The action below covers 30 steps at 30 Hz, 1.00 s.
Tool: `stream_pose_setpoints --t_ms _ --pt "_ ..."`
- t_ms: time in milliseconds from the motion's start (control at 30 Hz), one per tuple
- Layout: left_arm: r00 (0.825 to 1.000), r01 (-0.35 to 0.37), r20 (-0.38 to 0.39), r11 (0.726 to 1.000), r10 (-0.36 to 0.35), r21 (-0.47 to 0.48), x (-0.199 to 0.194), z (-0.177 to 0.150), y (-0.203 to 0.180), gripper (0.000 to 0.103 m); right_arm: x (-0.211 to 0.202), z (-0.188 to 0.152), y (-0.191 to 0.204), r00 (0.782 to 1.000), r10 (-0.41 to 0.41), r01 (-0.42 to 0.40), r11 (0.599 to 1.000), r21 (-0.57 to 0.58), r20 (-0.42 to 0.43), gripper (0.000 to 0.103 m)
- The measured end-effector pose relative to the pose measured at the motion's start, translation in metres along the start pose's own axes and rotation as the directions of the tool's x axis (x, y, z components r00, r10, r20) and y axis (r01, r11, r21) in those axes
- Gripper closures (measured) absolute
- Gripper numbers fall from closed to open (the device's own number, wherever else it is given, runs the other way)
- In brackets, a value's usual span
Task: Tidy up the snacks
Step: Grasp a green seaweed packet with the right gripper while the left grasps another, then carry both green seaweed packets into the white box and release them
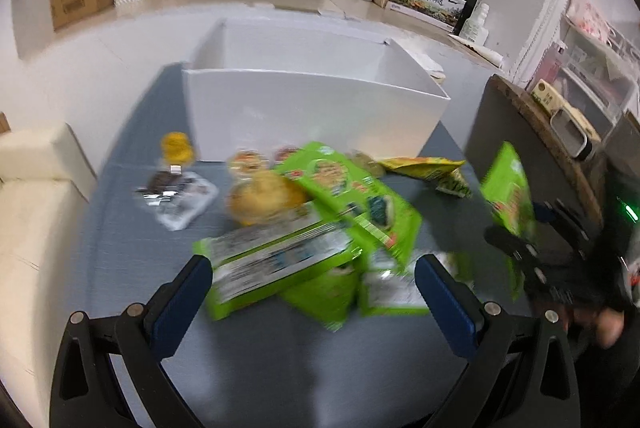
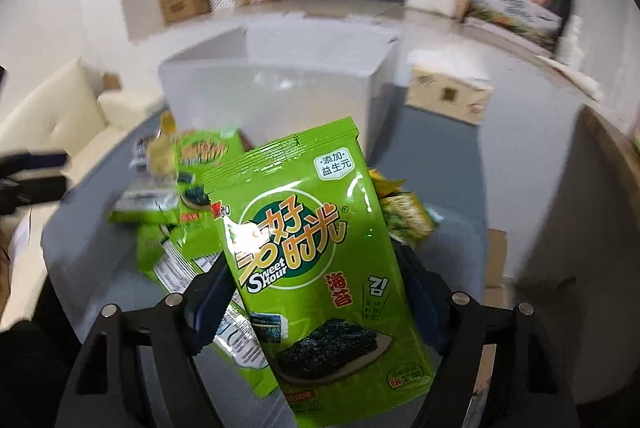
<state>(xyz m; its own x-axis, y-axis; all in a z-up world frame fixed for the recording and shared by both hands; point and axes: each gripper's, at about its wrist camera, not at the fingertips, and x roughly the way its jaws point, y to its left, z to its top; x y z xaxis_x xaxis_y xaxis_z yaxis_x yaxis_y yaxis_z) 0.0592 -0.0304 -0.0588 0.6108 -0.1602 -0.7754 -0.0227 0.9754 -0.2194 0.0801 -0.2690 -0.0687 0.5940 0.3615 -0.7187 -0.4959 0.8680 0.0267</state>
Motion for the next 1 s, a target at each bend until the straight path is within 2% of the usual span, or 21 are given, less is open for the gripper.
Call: stream_pose_setpoints --t_ms 133,200,300,400,500,567,600,667,700,867,1000 --pt "0.999 -0.002 -0.053 0.997 -0.002 -0.078 0.038 0.019 -0.023 0.0 -0.03 -0.01 0.0 0.999 -0.015 0.013 0.999 0.038 0.052 0.022" --pt "0.995 -0.069 -0.085 0.992 0.06 -0.105 0.058 0.027 -0.037 0.0 -0.037 -0.013 -0.006 0.998 -0.028 0.025 0.998 0.057 0.057 0.022" --pt "0.977 -0.182 -0.131 0.976 0.167 -0.116 0.088 0.038 -0.053 0.0 -0.041 -0.021 -0.013 0.997 -0.038 0.034 0.996 0.081 0.06 0.022" --pt "0.967 -0.23 -0.145 0.96 0.208 -0.16 0.108 0.046 -0.054 0.0 -0.044 -0.029 -0.021 0.997 -0.024 0.017 0.994 0.109 0.067 0.022" --pt "0.949 -0.293 -0.161 0.945 0.27 -0.147 0.123 0.051 -0.057 0.003 -0.045 -0.036 -0.028 0.998 -0.021 0.012 0.992 0.129 0.065 0.022" --pt "0.948 -0.291 -0.174 0.945 0.265 -0.151 0.131 0.051 -0.057 0.027 -0.045 -0.038 -0.031 0.997 -0.013 0.003 0.99 0.14 0.07 0.022" --pt "0.944 -0.304 -0.178 0.942 0.277 -0.142 0.133 0.052 -0.059 0.031 -0.045 -0.039 -0.031 0.997 -0.012 0.001 0.99 0.143 0.072 0.022" --pt "0.949 -0.295 -0.156 0.947 0.275 -0.124 0.132 0.053 -0.063 0.061 -0.044 -0.04 -0.032 0.997 -0.005 -0.007 0.989 0.146 0.078 0.022" --pt "0.952 -0.28 -0.162 0.951 0.259 -0.129 0.132 0.052 -0.063 0.062 -0.045 -0.041 -0.032 0.997 -0.002 -0.01 0.989 0.146 0.079 0.022" --pt "0.974 -0.191 -0.151 0.968 0.167 -0.16 0.117 0.052 -0.056 0.082 -0.046 -0.041 -0.03 0.996 0.002 -0.014 0.99 0.142 0.087 0.022" --pt "0.991 -0.12 -0.081 0.982 0.109 -0.149 0.085 0.051 -0.048 0.087 -0.048 -0.039 -0.028 0.995 -0.001 -0.012 0.991 0.13 0.096 0.022"
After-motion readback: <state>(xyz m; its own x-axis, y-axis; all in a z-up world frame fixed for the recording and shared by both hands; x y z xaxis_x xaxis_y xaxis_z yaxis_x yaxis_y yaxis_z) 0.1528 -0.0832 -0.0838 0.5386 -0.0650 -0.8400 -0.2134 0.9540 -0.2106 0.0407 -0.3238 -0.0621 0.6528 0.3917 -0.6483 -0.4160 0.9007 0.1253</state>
